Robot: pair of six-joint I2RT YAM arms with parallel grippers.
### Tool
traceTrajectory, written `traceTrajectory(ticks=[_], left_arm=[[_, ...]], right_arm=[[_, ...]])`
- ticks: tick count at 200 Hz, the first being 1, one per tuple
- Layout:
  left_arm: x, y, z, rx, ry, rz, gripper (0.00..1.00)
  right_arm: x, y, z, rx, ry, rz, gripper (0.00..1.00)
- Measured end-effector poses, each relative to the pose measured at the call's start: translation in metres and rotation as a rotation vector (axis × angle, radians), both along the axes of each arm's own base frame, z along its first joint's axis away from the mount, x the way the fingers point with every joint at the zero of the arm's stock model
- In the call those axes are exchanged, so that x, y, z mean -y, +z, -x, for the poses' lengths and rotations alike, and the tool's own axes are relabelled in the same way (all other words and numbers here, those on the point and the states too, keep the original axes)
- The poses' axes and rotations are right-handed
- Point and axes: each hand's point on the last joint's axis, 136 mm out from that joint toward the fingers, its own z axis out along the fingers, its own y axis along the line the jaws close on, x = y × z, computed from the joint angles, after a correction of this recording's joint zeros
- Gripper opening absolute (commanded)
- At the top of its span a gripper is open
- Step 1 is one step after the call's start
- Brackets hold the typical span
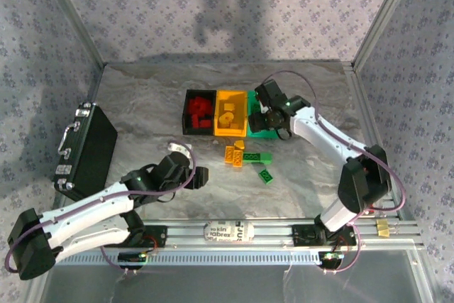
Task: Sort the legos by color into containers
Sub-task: Pick up the lego from the center of the table.
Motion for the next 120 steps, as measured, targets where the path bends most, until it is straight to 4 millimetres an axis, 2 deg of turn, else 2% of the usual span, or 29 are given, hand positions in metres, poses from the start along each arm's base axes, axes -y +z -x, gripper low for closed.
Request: traceTrajectory(ticks=[65, 92, 120], left_arm=[[-0.004, -0.009, 0.003, -0.015, 0.0, -0.021, 0.8], [-0.004, -0.009, 0.003, -0.015, 0.0, -0.021, 0.8], [-0.005, -0.009, 0.003, -0.014, 0.0, -0.02, 0.8]], right_arm=[[-0.026, -0.044, 0.049, -0.079, 0.372, 0.096, 0.72], [-0.036, -0.065, 0.061, -0.114, 0.495, 0.15, 0.74], [-0.036, -0.088, 0.065, -0.168, 0.567, 0.189, 0.75]])
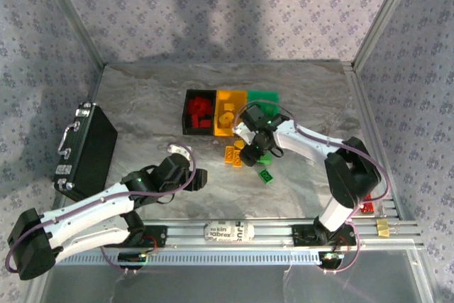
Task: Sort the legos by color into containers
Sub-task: Pick up the lego from the center of the table.
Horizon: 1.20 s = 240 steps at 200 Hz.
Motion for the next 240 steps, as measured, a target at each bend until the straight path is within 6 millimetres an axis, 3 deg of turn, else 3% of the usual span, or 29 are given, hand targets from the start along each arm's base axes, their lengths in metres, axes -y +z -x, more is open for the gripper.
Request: traceTrajectory(ticks=[85, 129, 189, 240], left_arm=[[-0.008, -0.004, 0.004, 0.007, 0.007, 0.0, 0.8], [-0.008, -0.003, 0.003, 0.012, 0.01, 0.002, 0.8], [-0.009, -0.003, 0.003, 0.014, 0.011, 0.0, 0.8], [-0.009, -0.003, 0.003, 0.014, 0.011, 0.0, 0.8]], right_arm=[[-0.001, -0.04, 0.005, -0.087, 0.091, 0.07, 0.74], [0.0, -0.043, 0.0, -0.062, 0.094, 0.09, 0.68], [-0.006, -0.044, 0.002, -0.016, 0.12, 0.133, 0.41], [0.002, -0.042, 0.007, 0.002, 0.088, 0.15, 0.32]])
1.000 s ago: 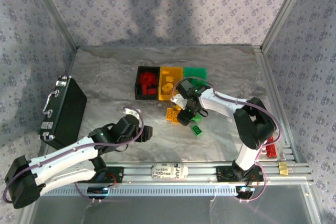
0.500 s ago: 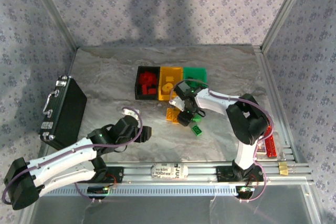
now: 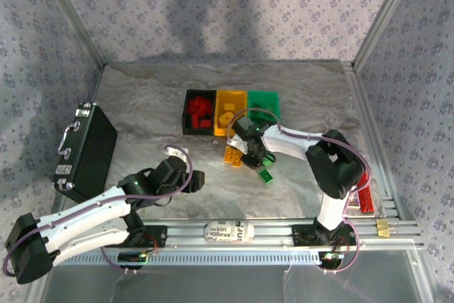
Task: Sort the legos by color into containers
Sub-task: Pick up the lego from the center of the table, then place the lego in the container, then pick up the lego from the center of the table.
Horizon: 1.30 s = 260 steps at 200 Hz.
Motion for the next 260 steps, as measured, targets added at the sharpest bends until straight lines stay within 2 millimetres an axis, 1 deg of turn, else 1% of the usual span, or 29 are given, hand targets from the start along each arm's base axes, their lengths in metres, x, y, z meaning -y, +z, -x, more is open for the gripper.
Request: traceTrajectory(ticks=[13, 26, 51, 67, 84, 103, 126, 153, 159, 170, 182, 198, 208, 227, 260], left_arm=[[0.0, 0.0, 0.0, 0.0, 0.0, 0.0, 0.8], [0.0, 0.0, 0.0, 0.0, 0.0, 0.0, 0.8], [0.0, 0.0, 0.0, -0.001, 0.0, -0.002, 0.8], [0.0, 0.0, 0.0, -0.001, 0.0, -0.001, 0.8], [0.0, 0.0, 0.0, -0.001, 0.0, -0.001, 0.8], [0.0, -0.001, 0.0, -0.002, 0.0, -0.002, 0.8], [0.0, -0.001, 0.0, -0.002, 0.0, -0.003, 0.8], [0.0, -0.001, 0.0, -0.003, 0.0, -0.002, 0.8], [0.0, -0.001, 0.0, -0.002, -0.001, -0.002, 0.8], [0.0, -0.001, 0.0, -0.003, 0.0, -0.002, 0.8], [0.0, -0.001, 0.0, -0.004, 0.002, 0.0, 0.8], [0.0, -0.001, 0.0, -0.006, 0.005, 0.002, 0.8], [0.0, -0.001, 0.0, -0.008, 0.007, 0.002, 0.8], [0.0, -0.001, 0.0, -0.008, 0.007, 0.002, 0.8], [0.0, -0.001, 0.0, -0.008, 0.007, 0.002, 0.8]], right_arm=[[0.002, 0.005, 0.0, 0.015, -0.014, -0.004, 0.31], [0.002, 0.016, -0.001, 0.04, -0.028, -0.026, 0.32], [0.004, 0.049, -0.01, 0.109, -0.081, -0.108, 0.3], [0.012, 0.07, -0.02, 0.15, -0.142, -0.161, 0.32], [0.025, 0.086, -0.036, 0.185, -0.226, -0.2, 0.32], [0.035, 0.101, -0.055, 0.219, -0.3, -0.226, 0.32], [0.034, 0.121, -0.08, 0.265, -0.36, -0.259, 0.31], [0.031, 0.131, -0.109, 0.293, -0.415, -0.273, 0.31], [0.03, 0.131, -0.115, 0.295, -0.423, -0.272, 0.33], [0.028, 0.13, -0.125, 0.298, -0.443, -0.269, 0.42], [0.026, 0.13, -0.137, 0.302, -0.468, -0.263, 0.61], [0.025, 0.13, -0.149, 0.316, -0.487, -0.249, 0.68], [0.026, 0.129, -0.151, 0.323, -0.502, -0.243, 0.7], [0.03, 0.129, -0.147, 0.338, -0.523, -0.241, 0.7], [0.047, 0.127, -0.115, 0.331, -0.566, -0.244, 0.7]])
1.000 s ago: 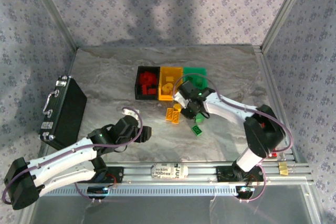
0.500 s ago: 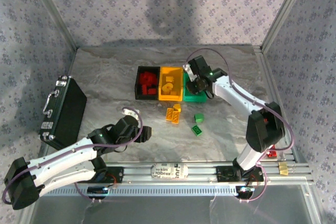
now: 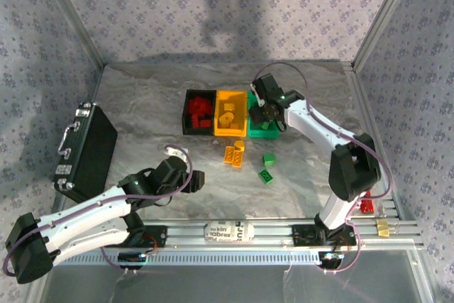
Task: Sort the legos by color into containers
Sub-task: Pick up the lego from the center of the table.
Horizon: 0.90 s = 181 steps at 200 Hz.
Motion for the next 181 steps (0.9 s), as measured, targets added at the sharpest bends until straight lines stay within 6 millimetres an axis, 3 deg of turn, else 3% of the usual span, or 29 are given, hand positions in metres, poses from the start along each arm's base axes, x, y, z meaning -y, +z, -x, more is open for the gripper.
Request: traceTrajectory(ticks=[46, 109, 181], left_arm=[[0.0, -0.009, 0.0, -0.022, -0.001, -0.03, 0.8], [0.005, -0.008, 0.0, -0.019, -0.01, -0.016, 0.8], [0.005, -0.008, -0.001, -0.018, -0.01, -0.015, 0.8]], right_arm=[[0.022, 0.003, 0.041, 0.0, -0.093, -0.068, 0.7], [0.029, -0.056, 0.093, -0.155, -0.158, -0.077, 0.7], [0.017, -0.081, 0.108, -0.207, -0.179, -0.128, 0.68]])
